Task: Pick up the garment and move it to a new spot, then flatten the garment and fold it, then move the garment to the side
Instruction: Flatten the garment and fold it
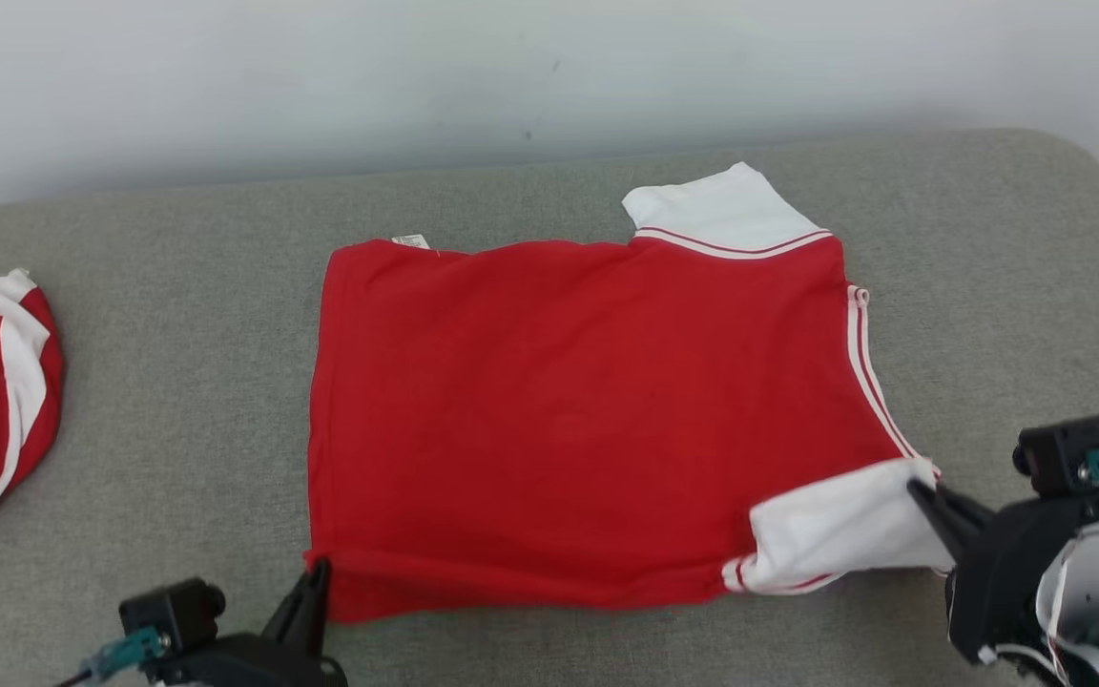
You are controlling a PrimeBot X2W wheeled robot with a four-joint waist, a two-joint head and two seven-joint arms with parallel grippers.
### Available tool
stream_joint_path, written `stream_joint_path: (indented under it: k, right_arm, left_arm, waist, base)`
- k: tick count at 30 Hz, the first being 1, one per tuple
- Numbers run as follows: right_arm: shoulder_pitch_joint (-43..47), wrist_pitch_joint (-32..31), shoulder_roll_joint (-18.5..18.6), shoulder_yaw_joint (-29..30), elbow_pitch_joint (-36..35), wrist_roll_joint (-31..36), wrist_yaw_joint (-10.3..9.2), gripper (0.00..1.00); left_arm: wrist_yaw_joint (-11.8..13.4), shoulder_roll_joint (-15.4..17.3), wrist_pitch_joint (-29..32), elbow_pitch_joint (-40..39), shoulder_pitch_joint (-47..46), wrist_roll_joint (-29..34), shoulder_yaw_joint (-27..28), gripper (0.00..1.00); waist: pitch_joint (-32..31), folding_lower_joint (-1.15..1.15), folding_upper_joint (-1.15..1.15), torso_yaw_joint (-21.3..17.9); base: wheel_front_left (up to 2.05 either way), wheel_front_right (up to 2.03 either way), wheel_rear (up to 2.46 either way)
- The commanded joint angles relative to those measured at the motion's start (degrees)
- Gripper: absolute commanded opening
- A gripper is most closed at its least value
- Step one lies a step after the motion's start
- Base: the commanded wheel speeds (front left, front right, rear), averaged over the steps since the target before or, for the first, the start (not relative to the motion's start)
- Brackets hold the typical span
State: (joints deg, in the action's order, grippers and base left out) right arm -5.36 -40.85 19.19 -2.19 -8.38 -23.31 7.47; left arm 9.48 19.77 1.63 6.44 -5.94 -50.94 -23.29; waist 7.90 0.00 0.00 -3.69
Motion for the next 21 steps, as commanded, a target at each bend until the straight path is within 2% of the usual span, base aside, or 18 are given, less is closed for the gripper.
stream_joint_path:
  k: [1,12,18,21]
  right_arm:
    - [-1.1,1.1,0.6,-0.5,0.7,0.4,0.06,0.00]
    - [-14.1,17.1,6.1,-8.5,12.2,1.5,0.06,0.00]
    - [-18.2,24.6,7.1,-9.9,16.1,1.8,0.06,0.00]
    - [-19.1,26.3,7.3,-10.0,17.8,1.5,0.06,0.00]
  left_arm:
    - [0.2,-0.3,0.1,0.4,-1.1,0.8,0.0,0.00]
    - [0.5,-1.3,1.4,6.7,-10.4,3.0,-1.3,0.00]
    - [0.0,-2.0,0.0,8.9,-13.3,4.0,-1.6,0.00]
    - [-0.4,-2.1,-0.6,9.6,-14.8,4.2,-1.6,0.00]
  waist:
    - [0.4,0.00,0.00,0.4]
    - [3.6,0.00,0.00,2.1]
    - [5.1,0.00,0.00,2.4]
    - [5.6,0.00,0.00,2.7]
  base:
    - [0.00,0.00,0.00]
    - [0.00,0.00,0.00]
    - [0.00,0.00,0.00]
    - [0.00,0.00,0.00]
